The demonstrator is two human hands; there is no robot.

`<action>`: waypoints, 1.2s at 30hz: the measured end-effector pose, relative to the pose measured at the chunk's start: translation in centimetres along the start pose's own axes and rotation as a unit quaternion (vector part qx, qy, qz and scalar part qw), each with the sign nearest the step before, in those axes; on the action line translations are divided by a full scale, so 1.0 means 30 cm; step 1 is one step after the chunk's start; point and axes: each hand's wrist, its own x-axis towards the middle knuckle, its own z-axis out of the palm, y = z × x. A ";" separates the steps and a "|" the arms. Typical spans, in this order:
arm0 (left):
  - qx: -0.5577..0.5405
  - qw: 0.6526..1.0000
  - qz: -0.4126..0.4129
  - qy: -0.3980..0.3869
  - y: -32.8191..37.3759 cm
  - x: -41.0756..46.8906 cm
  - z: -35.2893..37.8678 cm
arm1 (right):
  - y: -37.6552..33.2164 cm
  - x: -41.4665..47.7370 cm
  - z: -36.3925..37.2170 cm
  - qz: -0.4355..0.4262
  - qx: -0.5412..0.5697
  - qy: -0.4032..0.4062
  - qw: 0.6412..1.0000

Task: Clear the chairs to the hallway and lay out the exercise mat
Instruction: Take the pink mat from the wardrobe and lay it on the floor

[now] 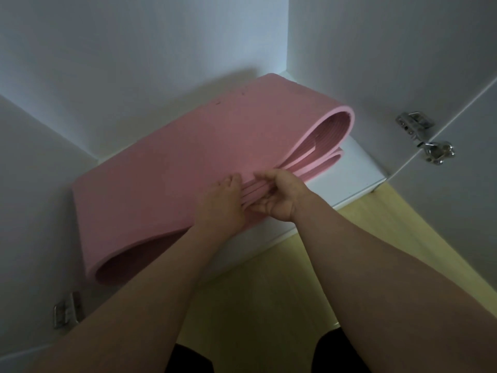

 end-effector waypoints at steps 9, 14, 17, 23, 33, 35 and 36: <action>-0.038 0.998 -0.040 0.016 -0.064 -0.003 0.033 | 0.011 0.002 0.008 -0.016 -0.043 -0.002 0.999; -0.085 0.994 -0.055 0.047 -0.072 0.015 0.006 | 0.063 0.018 -0.101 -0.015 0.048 0.141 0.989; -0.068 0.995 -0.045 0.050 -0.065 0.009 0.016 | 0.095 0.040 -0.127 0.035 0.034 0.219 0.974; -0.072 0.994 -0.040 0.073 -0.077 -0.004 0.005 | 0.170 0.065 -0.033 0.087 -0.002 0.158 0.984; 0.035 0.992 -0.025 0.122 -0.234 -0.035 -0.026 | 0.049 0.091 0.019 -0.091 -0.025 0.195 0.976; 0.040 0.989 -0.059 0.127 -0.288 -0.046 -0.024 | 0.028 0.100 0.004 -0.100 -0.014 0.212 0.972; 0.038 0.989 -0.071 0.124 -0.295 -0.050 -0.021 | 0.022 0.102 0.002 -0.108 -0.022 0.207 0.972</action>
